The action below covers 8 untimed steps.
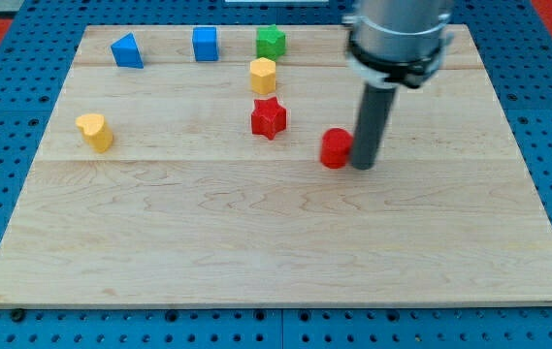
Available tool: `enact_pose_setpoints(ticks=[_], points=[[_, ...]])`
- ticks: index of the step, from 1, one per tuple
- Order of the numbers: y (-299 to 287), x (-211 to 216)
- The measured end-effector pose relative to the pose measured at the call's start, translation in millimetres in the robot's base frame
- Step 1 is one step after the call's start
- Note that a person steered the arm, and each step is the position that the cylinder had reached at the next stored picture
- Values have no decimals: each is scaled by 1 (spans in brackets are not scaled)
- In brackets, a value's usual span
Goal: Push the red circle to the bottom of the red star
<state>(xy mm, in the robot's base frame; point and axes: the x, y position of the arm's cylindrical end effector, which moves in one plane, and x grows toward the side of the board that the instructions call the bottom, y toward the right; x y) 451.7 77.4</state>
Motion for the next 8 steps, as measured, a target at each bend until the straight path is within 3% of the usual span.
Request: enact_pose_setpoints(ticks=[1, 2, 4, 6, 8], points=[[30, -32], [16, -54], [-43, -1], [-37, 0], [-49, -48]])
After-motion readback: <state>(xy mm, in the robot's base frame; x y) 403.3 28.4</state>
